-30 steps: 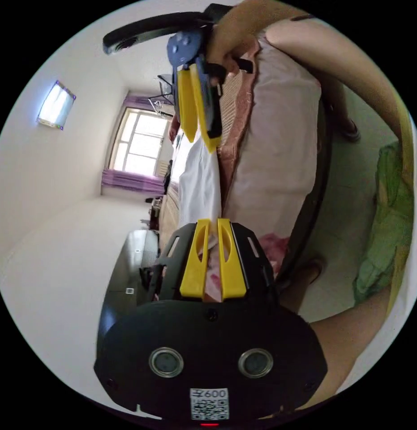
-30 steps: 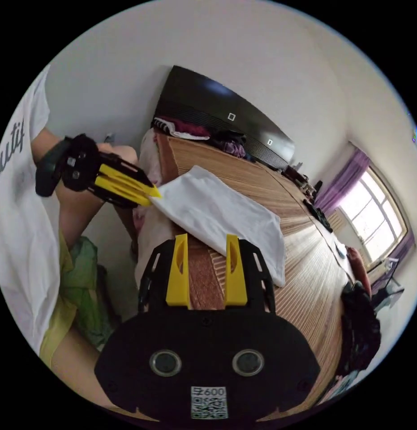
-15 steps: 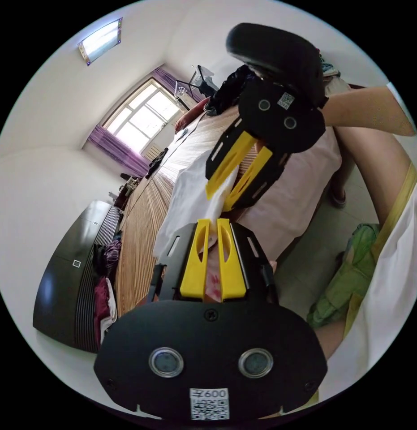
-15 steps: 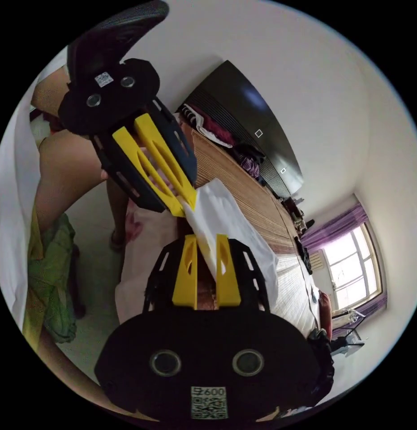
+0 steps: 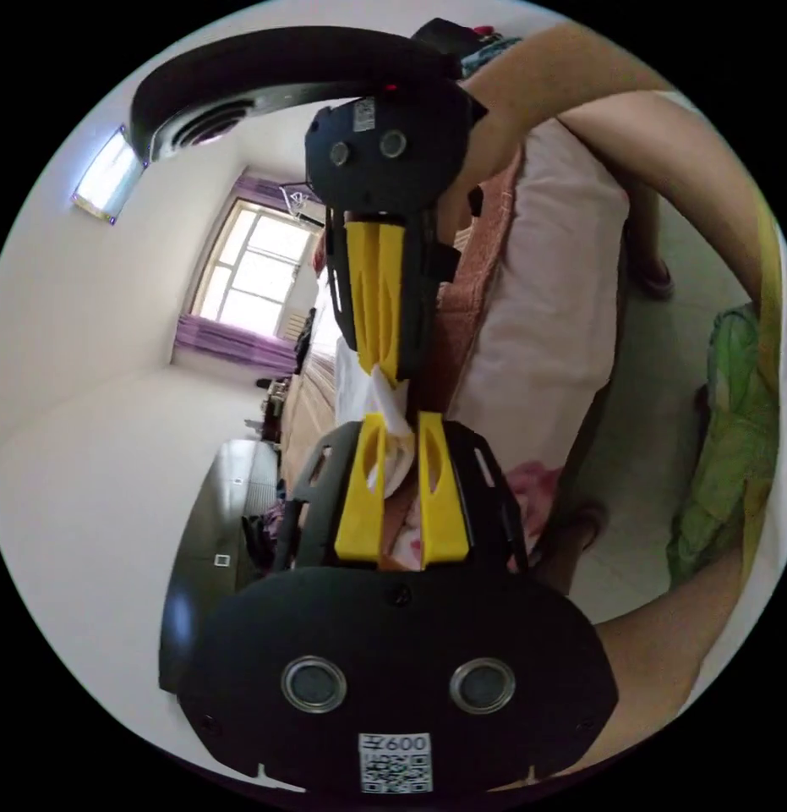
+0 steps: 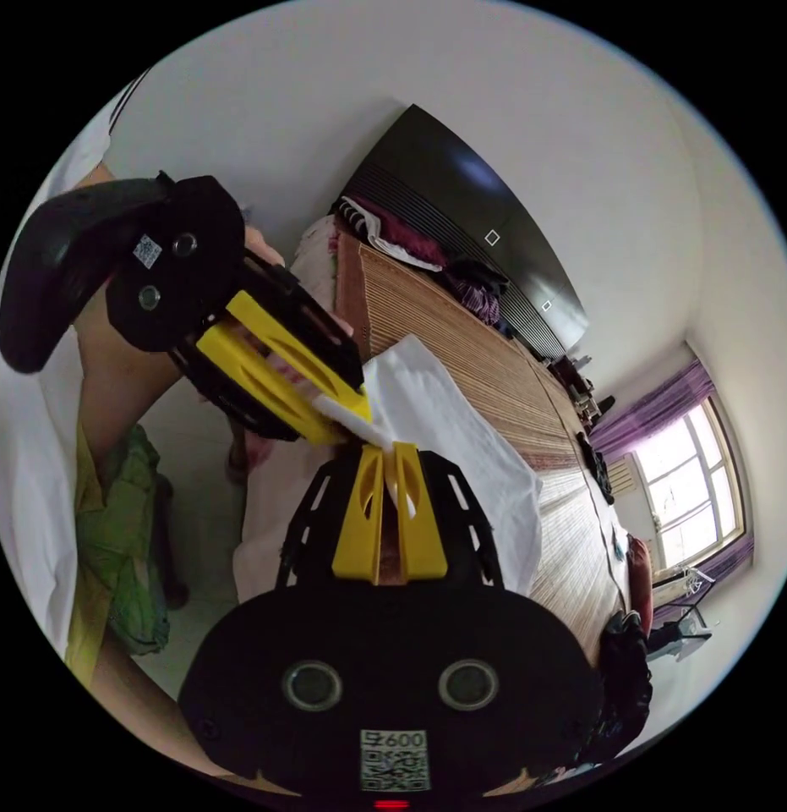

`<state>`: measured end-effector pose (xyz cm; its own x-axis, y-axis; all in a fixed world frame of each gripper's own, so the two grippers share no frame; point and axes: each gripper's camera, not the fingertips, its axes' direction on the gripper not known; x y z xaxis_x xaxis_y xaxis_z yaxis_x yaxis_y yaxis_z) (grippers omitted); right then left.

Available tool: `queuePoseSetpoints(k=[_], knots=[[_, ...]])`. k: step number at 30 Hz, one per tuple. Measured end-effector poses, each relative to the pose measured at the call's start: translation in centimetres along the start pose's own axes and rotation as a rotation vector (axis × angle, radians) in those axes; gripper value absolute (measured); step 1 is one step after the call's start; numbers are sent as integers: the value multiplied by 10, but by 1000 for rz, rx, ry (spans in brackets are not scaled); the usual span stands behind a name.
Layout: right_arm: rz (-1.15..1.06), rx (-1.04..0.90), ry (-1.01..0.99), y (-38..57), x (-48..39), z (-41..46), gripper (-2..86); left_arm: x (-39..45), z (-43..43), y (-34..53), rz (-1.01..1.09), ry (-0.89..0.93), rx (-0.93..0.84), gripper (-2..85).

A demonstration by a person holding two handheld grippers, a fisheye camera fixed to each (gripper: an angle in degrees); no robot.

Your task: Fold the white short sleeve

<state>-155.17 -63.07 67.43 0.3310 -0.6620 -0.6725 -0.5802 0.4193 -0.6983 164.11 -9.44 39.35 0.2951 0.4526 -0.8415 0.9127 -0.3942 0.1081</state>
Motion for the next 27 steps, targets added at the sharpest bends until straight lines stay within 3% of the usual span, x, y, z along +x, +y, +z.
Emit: queuePoseSetpoints(k=[3, 8, 11, 16, 22, 27], knots=[[19, 19, 5, 20, 0, -2, -4, 5, 8, 5, 48, -30, 2, 38], [0, -99, 115, 54, -1, 25, 28, -32, 17, 27, -89, 59, 21, 30], [71, -100, 29, 78, 18, 42, 27, -52, 28, 35, -151, 106, 5, 31], [105, -121, 47, 88, 19, 47, 12, -68, 49, 44, -216, 109, -20, 41], [26, -150, 71, 78, -9, 51, -4, -59, 59, 31, -191, -18, -14, 101], [27, -141, 67, 69, -21, 53, -5, -42, 119, 21, -132, -29, -141, 90]])
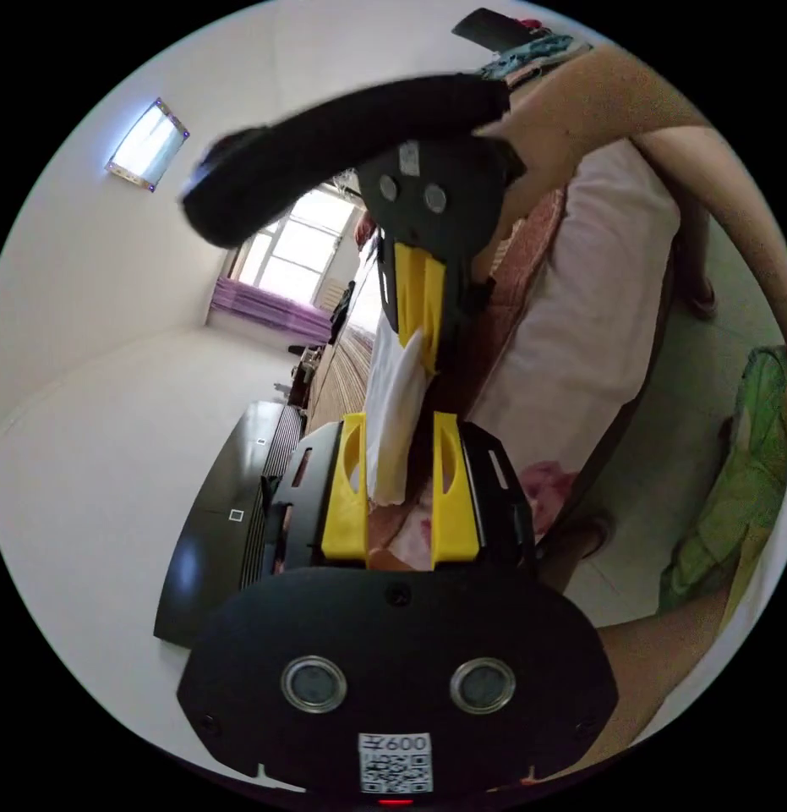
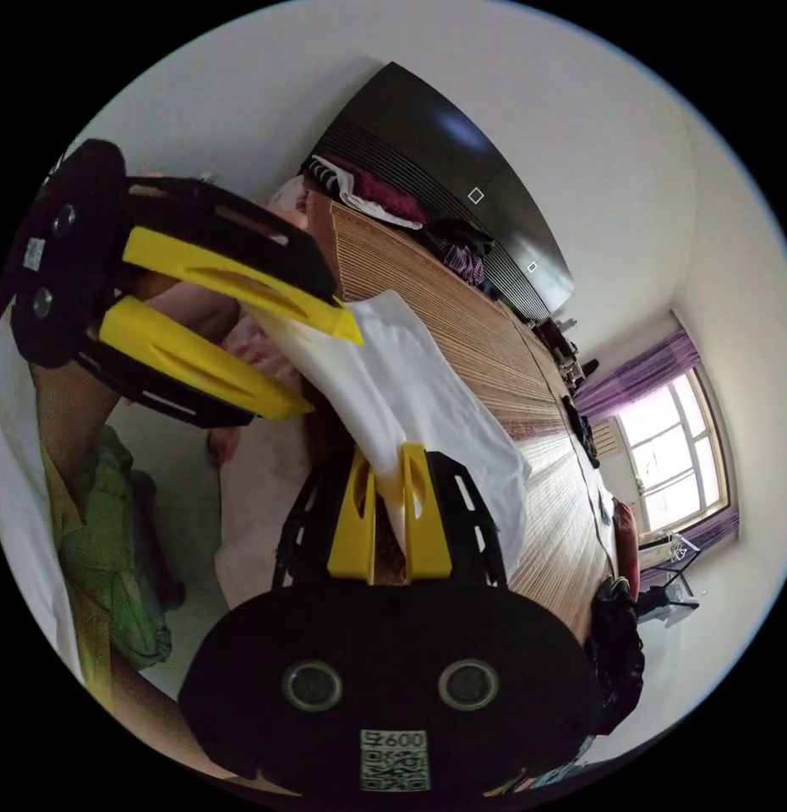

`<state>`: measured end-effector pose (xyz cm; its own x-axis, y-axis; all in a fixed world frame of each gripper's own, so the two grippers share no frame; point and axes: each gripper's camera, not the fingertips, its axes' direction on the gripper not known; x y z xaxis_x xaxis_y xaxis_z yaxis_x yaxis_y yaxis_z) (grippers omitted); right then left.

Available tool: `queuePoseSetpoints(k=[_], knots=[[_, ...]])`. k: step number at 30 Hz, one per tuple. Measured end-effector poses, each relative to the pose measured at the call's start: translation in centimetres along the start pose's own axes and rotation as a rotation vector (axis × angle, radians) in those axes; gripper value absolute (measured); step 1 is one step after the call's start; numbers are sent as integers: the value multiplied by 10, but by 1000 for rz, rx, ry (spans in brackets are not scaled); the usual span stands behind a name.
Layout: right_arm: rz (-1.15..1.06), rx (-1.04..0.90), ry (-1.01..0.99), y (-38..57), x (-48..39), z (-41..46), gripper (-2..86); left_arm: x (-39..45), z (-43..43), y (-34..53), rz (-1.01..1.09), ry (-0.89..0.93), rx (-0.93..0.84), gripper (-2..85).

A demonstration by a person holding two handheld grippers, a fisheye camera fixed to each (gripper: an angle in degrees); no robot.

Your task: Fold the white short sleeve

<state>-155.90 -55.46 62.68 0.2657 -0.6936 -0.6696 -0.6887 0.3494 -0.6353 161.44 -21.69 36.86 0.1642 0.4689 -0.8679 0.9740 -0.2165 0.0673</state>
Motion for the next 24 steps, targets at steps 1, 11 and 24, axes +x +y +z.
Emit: queuePoseSetpoints(k=[1, 11, 24], knots=[[-11, 4, -1, -2, -6, 0, -5, -1, 17, 1, -6, 5, -29, 75], [-97, -172, 209, 5, -44, 48, -7, -53, 57, 28, -76, 76, -19, 26], [-159, -244, 119, -49, -79, 22, -8, -43, 72, 50, -111, 216, 7, 23]])
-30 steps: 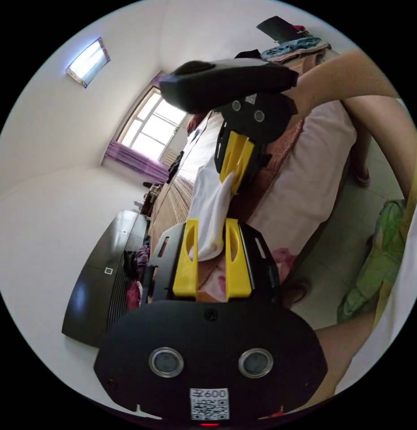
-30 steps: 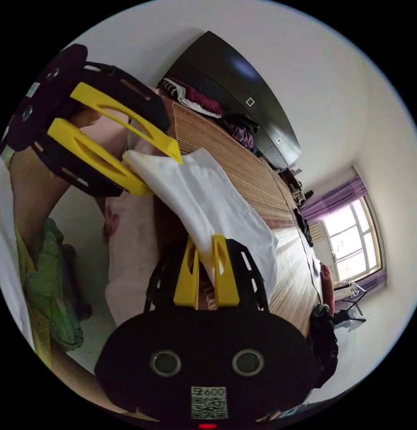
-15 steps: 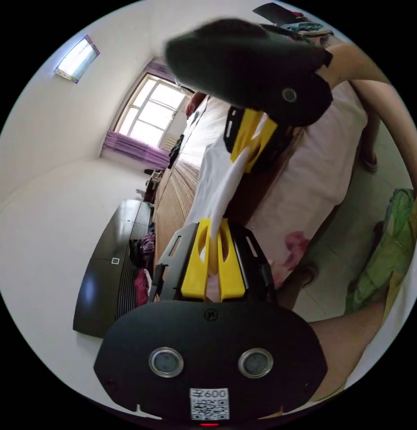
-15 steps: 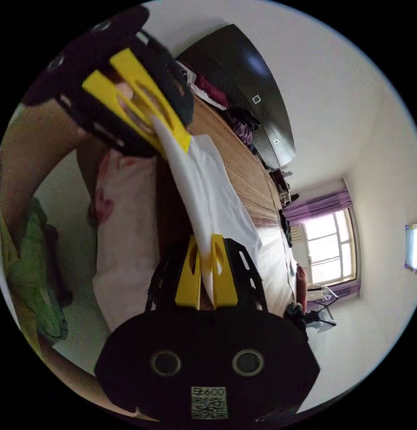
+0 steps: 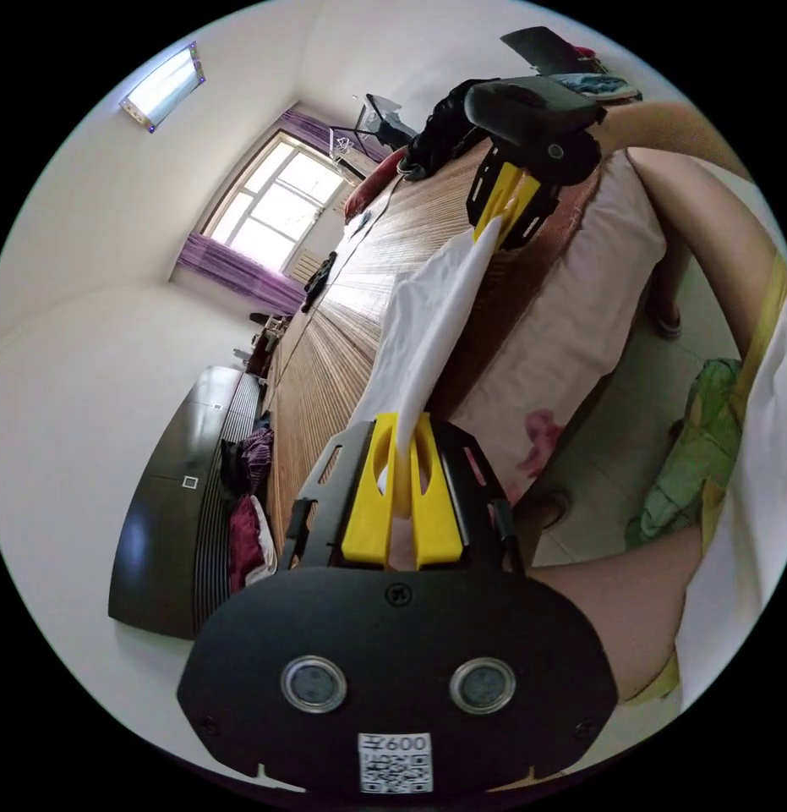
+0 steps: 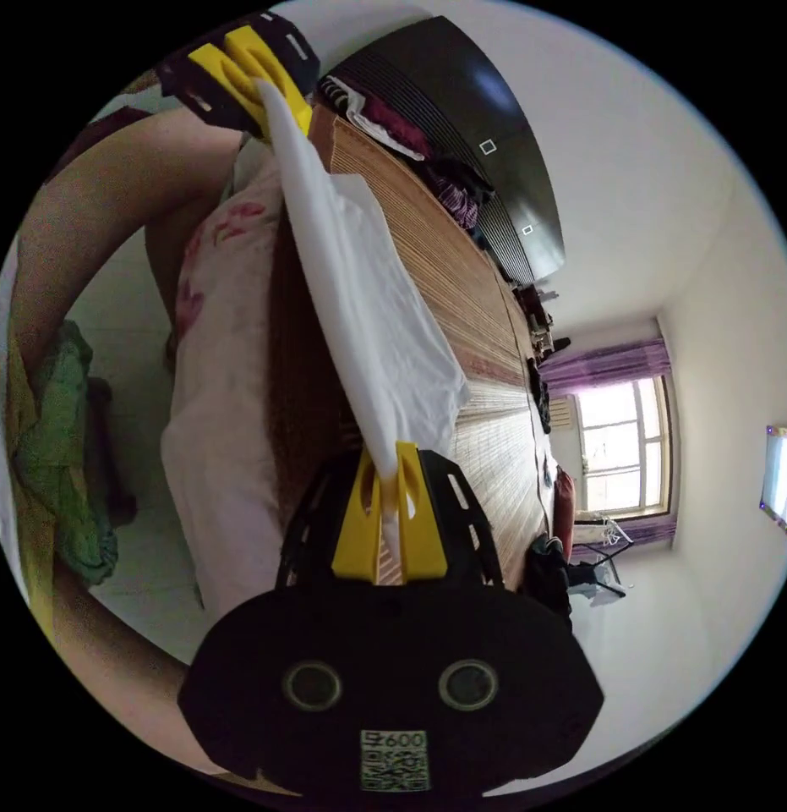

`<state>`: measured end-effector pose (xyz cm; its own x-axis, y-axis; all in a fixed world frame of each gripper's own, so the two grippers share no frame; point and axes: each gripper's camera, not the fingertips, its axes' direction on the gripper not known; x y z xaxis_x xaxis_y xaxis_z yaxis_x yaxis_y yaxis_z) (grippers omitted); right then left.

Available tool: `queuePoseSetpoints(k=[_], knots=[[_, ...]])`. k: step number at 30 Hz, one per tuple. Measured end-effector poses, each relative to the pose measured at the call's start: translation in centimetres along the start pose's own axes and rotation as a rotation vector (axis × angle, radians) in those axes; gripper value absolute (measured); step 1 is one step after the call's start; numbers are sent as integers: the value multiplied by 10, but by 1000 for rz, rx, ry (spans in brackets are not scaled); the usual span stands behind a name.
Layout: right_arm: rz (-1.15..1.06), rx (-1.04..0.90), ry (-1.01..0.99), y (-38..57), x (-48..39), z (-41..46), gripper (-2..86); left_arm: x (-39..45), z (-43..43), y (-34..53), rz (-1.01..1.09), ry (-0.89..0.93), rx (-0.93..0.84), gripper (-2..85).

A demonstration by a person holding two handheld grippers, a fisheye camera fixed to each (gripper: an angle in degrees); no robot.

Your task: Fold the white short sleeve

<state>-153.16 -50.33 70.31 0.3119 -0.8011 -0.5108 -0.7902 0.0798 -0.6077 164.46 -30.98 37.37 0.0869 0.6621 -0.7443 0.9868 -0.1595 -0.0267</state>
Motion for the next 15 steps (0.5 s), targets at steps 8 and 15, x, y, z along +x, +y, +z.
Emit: queuePoseSetpoints(k=[8, 15], knots=[[-163, -30, -33, -51, -45, -63, -8, 48, -1, 4, 26, 108, 83, 22], [-52, -119, -31, -99, -54, -87, -8, 98, 31, -24, 84, 191, 163, 22]])
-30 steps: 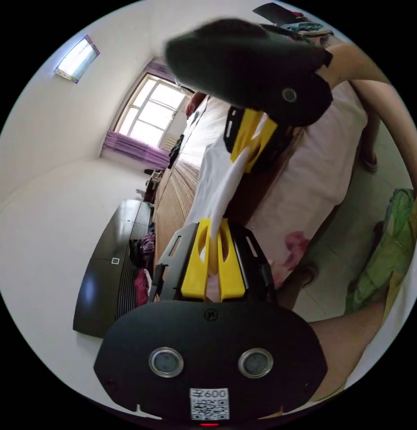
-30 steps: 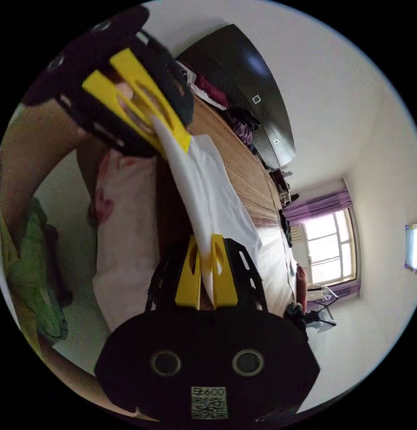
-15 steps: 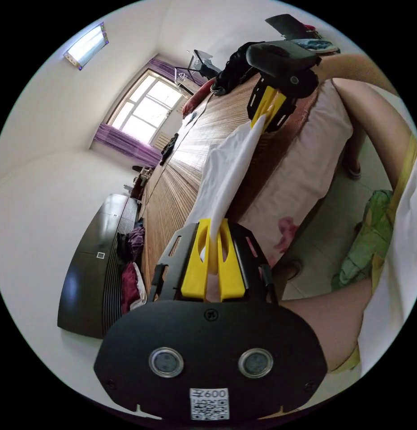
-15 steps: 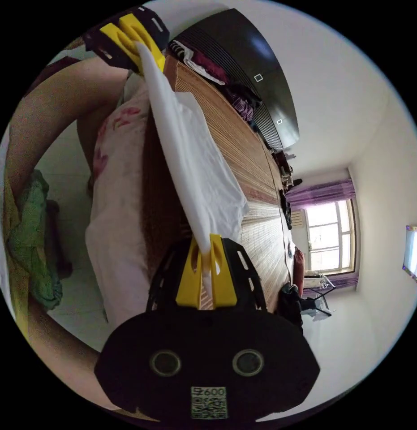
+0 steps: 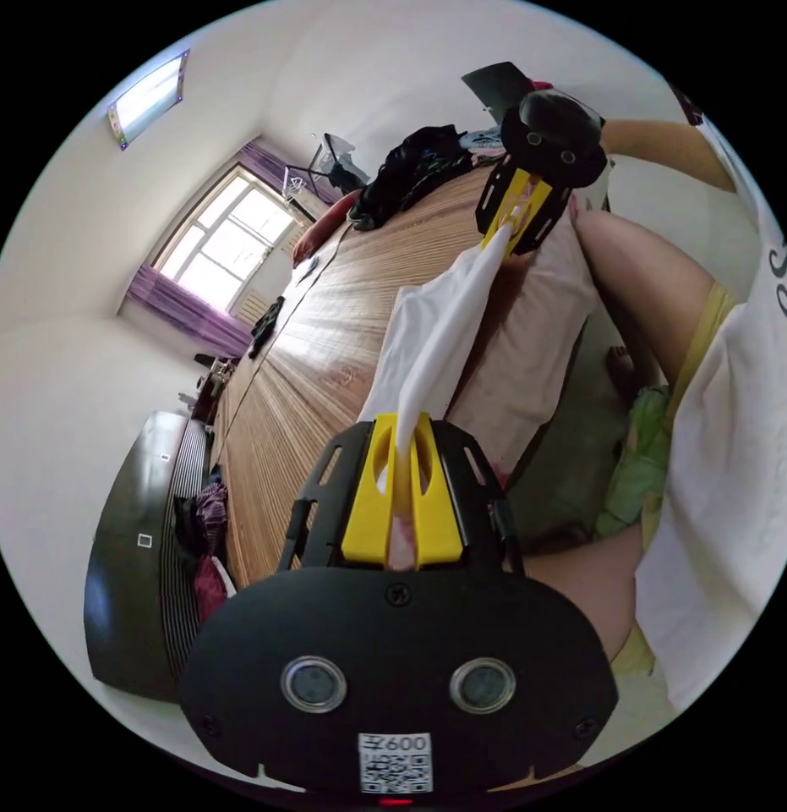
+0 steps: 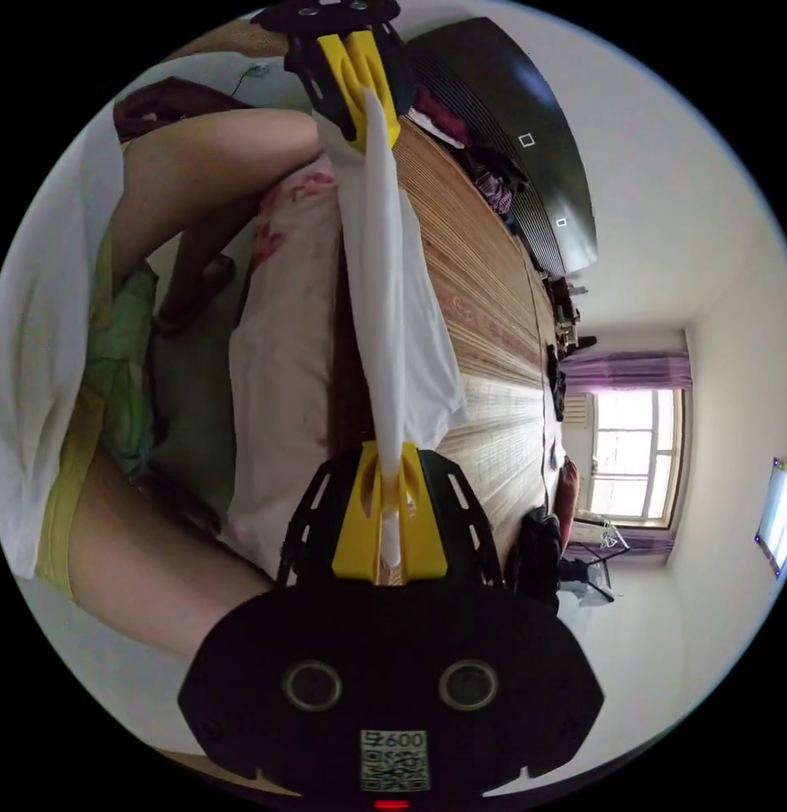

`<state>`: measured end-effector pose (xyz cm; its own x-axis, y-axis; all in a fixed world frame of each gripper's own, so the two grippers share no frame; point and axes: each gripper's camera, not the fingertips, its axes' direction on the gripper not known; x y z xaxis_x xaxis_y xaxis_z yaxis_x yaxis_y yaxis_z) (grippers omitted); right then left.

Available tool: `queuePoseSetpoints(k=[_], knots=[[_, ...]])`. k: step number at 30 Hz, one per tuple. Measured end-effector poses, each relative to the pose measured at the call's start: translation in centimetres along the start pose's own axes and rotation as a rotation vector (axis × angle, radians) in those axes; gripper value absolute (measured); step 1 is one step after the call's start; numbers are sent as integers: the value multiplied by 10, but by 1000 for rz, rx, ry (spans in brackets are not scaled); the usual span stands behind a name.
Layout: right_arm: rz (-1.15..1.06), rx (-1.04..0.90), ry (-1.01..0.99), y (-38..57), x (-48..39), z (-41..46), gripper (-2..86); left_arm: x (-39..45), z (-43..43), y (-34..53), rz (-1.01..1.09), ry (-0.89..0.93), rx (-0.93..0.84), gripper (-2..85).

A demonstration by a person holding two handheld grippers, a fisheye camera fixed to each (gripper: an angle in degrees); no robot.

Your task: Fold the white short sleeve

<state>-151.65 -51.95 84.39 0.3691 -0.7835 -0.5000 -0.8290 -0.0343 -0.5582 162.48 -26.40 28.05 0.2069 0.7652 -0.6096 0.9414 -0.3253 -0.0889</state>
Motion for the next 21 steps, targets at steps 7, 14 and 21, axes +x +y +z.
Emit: queuePoseSetpoints(k=[7, 14, 21], knots=[[79, -148, 56, -32, -18, -58, -8, 87, 16, -42, 172, 78, 135, 21], [171, -204, 15, -91, -26, -163, -8, 166, -27, -44, 296, 40, 313, 19], [219, -202, -23, -191, -42, -241, -8, 223, -33, 18, 349, 100, 348, 18]])
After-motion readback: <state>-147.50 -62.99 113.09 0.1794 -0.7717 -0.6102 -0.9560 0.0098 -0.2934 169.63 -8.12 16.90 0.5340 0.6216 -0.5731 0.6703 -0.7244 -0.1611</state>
